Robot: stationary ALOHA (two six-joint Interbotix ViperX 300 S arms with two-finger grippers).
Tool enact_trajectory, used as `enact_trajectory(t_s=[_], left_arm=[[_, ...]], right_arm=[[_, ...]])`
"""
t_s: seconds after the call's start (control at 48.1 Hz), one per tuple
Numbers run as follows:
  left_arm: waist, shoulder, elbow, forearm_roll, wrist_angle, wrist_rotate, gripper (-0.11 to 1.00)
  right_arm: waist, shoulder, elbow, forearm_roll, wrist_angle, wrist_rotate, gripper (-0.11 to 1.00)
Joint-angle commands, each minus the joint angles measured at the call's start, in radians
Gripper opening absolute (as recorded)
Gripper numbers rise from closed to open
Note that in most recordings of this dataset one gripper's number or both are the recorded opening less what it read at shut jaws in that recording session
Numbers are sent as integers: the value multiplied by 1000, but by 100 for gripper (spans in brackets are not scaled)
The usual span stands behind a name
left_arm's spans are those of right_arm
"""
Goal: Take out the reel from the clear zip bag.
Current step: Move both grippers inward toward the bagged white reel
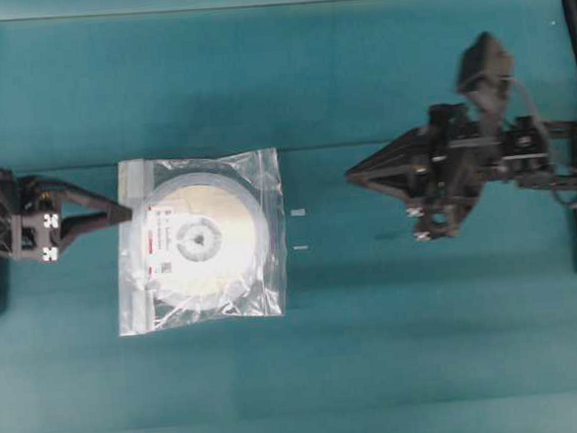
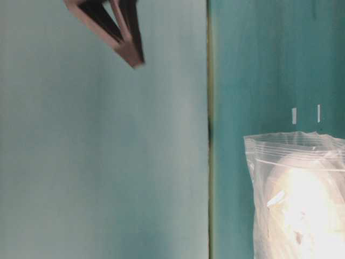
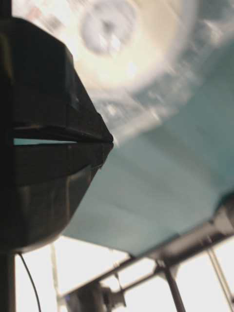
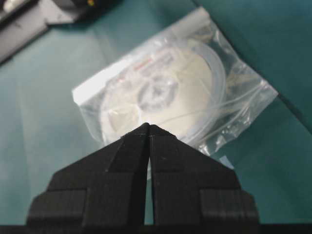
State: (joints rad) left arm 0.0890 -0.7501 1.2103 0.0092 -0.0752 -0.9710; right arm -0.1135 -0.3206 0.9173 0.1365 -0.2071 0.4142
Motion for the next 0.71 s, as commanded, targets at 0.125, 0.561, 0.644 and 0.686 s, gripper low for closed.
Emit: enact_trajectory(t_s=[0.125, 0.561, 0.644, 0.686], left_arm=[[34, 15, 63, 6, -15, -18, -1], [41, -21, 178, 9, -63, -20, -1], [41, -21, 189, 9, -74, -20, 3], [41, -21, 198, 9, -80, -21, 7]], right_arm=[[-2, 86, -74, 2, 34, 8, 1], [5, 137, -94, 2, 83, 8, 29], [5, 137, -94, 2, 83, 8, 38], [5, 138, -94, 2, 83, 8, 41]])
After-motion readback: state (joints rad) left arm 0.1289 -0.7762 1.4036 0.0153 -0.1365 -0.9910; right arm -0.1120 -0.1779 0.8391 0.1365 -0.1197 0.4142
